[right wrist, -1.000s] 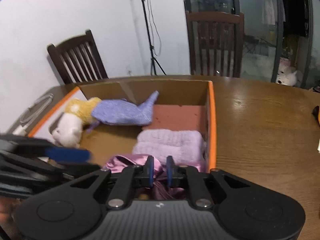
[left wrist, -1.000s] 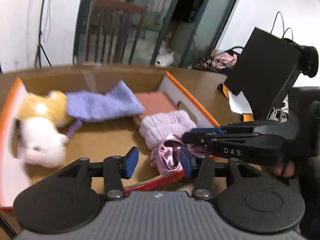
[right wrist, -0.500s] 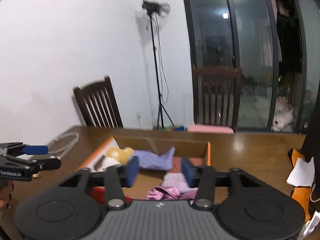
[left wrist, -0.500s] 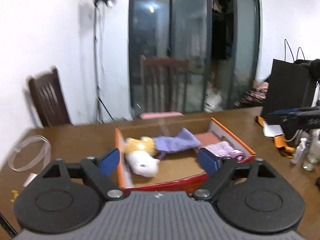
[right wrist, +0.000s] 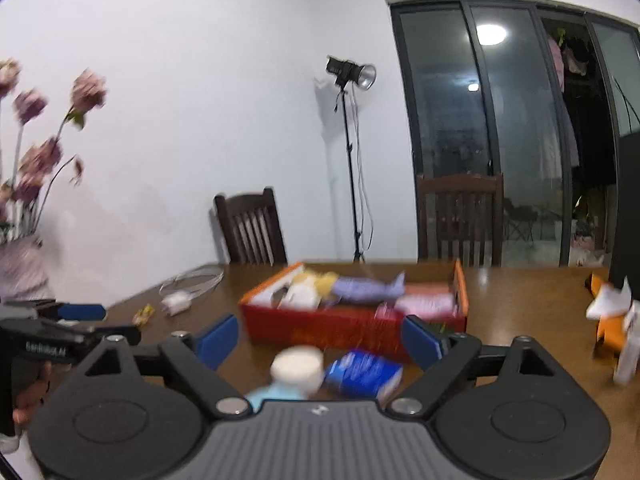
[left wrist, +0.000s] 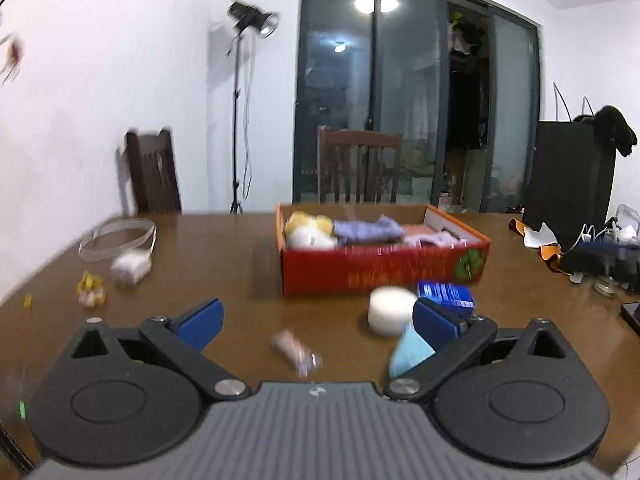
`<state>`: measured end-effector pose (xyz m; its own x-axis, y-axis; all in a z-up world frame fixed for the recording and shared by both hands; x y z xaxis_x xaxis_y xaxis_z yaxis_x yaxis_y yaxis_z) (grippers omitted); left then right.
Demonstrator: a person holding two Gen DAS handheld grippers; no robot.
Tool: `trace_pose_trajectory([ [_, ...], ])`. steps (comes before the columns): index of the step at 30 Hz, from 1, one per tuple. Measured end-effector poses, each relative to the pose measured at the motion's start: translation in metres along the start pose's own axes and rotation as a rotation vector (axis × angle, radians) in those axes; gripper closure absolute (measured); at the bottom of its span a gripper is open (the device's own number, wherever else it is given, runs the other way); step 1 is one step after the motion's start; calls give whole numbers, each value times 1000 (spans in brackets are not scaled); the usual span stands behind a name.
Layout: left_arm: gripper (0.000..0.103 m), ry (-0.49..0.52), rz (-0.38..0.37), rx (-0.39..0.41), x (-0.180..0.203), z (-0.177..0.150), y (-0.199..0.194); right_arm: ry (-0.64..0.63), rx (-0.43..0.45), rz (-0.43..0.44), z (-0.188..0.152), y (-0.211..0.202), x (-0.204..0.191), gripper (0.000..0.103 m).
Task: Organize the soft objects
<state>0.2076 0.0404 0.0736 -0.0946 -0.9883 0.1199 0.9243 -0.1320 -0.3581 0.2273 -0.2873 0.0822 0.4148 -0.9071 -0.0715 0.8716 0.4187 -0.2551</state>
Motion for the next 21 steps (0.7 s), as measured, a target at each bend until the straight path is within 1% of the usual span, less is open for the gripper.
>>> trace_pose_trajectory([
  [2, 0, -46, -21, -36, -3, -12, -6, 29, -38, 13, -19, -7, -6, 14],
  [3, 0, -48, -32, -50, -2, -15, -6, 41, -62, 19, -26, -8, -8, 14],
  [5, 0, -25, -31, -62, 1, -17, -4, 25, -108, 31, -38, -6, -13, 14],
  [7, 0, -4, -21, -54, 7, -17, 0, -14, -129, 16, -43, -3, -17, 15],
  [9, 0, 7, -34, -56, 12, -16, 5, -36, -132, 0, -44, 1, -20, 16],
  [11, 0, 14, -59, -68, 18, -18, 12, -64, -162, 18, -47, 4, -23, 18],
  [14, 0, 21, -70, -108, 24, -25, 28, -85, -232, 51, -57, 18, -23, 28],
  [16, 0, 19, -74, -134, 27, -30, 37, -76, -291, 54, -65, 31, -21, 57],
  [17, 0, 16, -77, -147, 28, -31, 41, -59, -324, 48, -68, 39, -17, 62],
  [18, 0, 13, -82, -156, 29, -32, 45, -40, -343, 43, -71, 45, -13, 64],
  [20, 0, 10, -87, -173, 31, -34, 52, 16, -345, 87, -72, 50, -5, 67],
  [21, 0, 7, -87, -180, 32, -34, 55, 43, -340, 110, -72, 53, -2, 77],
])
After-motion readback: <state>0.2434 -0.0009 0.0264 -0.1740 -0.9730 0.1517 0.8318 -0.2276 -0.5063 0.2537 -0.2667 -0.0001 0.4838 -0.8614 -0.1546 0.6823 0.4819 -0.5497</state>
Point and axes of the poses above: each gripper's, at about its wrist camera, not at the fingertips, and y roughly the way its jaws point, x to its right, z to its top, the point moved 1 cm from there along y, roughly the way its jaws point, and after that the axes turned 4 degrees about -y, right-handed, at the moved point
